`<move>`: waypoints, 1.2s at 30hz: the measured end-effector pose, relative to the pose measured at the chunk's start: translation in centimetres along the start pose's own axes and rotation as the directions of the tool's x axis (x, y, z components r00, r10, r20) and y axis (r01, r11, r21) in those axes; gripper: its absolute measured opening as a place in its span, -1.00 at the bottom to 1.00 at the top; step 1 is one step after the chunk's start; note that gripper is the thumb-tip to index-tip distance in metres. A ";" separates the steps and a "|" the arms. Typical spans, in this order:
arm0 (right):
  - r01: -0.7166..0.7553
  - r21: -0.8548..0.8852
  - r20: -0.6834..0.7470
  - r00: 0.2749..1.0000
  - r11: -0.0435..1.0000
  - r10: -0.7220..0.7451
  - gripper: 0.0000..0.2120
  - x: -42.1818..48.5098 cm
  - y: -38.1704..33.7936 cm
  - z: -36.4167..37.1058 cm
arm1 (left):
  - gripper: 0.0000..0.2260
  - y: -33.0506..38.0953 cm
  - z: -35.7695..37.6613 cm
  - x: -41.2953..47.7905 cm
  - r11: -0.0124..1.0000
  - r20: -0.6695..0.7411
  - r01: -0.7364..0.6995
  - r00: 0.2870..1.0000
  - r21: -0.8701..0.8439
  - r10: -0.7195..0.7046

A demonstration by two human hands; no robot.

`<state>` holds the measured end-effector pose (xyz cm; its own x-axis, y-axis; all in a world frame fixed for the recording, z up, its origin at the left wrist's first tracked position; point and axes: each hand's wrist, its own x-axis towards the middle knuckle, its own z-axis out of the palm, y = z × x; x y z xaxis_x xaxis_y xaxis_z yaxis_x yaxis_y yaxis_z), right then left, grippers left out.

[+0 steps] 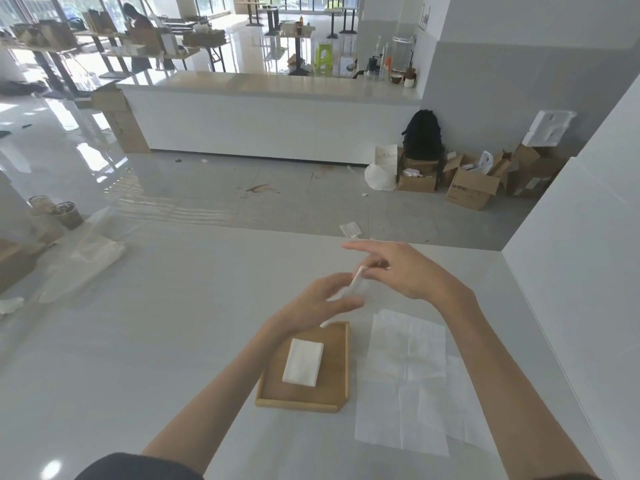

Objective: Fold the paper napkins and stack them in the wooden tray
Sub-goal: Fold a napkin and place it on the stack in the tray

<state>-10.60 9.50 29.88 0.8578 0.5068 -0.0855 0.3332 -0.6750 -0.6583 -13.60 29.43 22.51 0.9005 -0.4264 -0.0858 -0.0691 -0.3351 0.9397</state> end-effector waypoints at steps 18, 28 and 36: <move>0.005 0.808 -0.271 0.891 0.589 0.364 -0.76 -2.0 2.7 5.4 | -0.83 0.5 0.1 -0.7 0.865 -0.285 -0.030 0.949 -0.500 -0.132; 0.098 0.775 -0.364 0.877 0.624 0.313 -0.68 -1.2 2.3 5.5 | -0.81 0.9 -0.5 -1.1 0.872 -0.324 -0.018 0.932 -0.489 -0.162; 0.111 0.719 -0.419 0.857 0.686 0.301 -0.56 -0.8 2.1 5.1 | -0.80 0.9 -0.3 -1.0 0.864 -0.341 -0.025 0.924 -0.503 -0.172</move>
<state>-12.59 10.37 24.77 0.9991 0.0067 0.0422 0.0424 -0.0205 -0.9989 -14.49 29.79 23.55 0.9905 -0.0505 -0.1281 0.1341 0.1440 0.9804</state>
